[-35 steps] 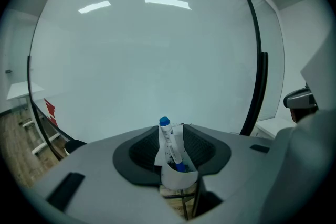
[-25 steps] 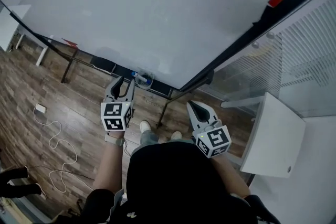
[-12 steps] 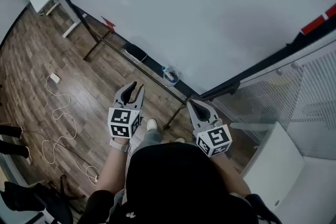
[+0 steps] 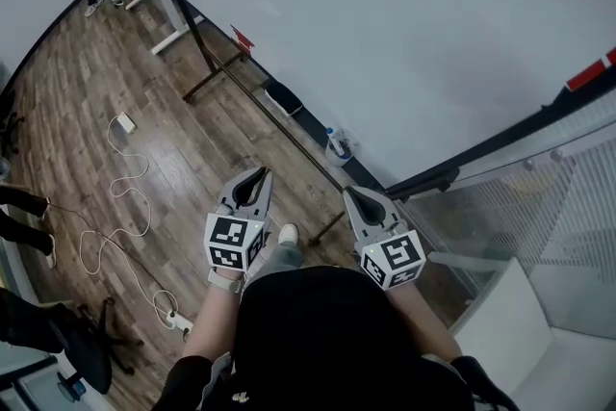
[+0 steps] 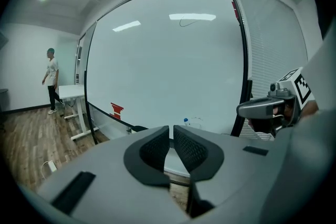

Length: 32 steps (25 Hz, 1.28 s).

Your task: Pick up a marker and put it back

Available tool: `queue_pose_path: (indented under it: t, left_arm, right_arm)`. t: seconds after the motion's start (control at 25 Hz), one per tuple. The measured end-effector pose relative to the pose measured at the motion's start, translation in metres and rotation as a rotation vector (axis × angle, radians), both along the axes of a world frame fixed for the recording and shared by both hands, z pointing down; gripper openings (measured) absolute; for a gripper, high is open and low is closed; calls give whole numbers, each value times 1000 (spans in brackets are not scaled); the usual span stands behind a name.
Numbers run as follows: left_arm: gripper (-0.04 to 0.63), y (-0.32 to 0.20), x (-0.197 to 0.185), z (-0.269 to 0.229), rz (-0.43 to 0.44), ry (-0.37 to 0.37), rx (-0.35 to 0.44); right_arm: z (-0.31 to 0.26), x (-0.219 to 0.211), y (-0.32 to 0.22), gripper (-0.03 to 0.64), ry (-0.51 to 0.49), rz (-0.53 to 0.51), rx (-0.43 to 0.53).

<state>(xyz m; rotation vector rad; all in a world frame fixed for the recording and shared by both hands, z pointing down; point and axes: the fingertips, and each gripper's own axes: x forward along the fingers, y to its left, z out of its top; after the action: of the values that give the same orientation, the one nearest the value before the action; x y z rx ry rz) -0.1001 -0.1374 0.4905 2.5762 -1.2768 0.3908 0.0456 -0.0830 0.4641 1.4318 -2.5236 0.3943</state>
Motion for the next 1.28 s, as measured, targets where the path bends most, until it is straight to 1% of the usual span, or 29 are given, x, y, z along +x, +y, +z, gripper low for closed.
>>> queue_pose_path:
  t: [0.24, 0.52, 1.0, 1.28]
  left_arm:
    - [26, 17, 1, -4, -4, 29, -11]
    - [20, 24, 8, -6, 6, 53, -18]
    - [20, 31, 16, -2, 8, 43, -32]
    - [20, 33, 23, -2, 25, 37, -36]
  right_arm:
    - [-3, -12, -1, 29, 0, -58, 10]
    - [-4, -10, -5, 29, -1, -82, 12]
    - [-1, -8, 1, 29, 9, -100, 5]
    - [0, 0, 6, 29, 7, -78, 1]
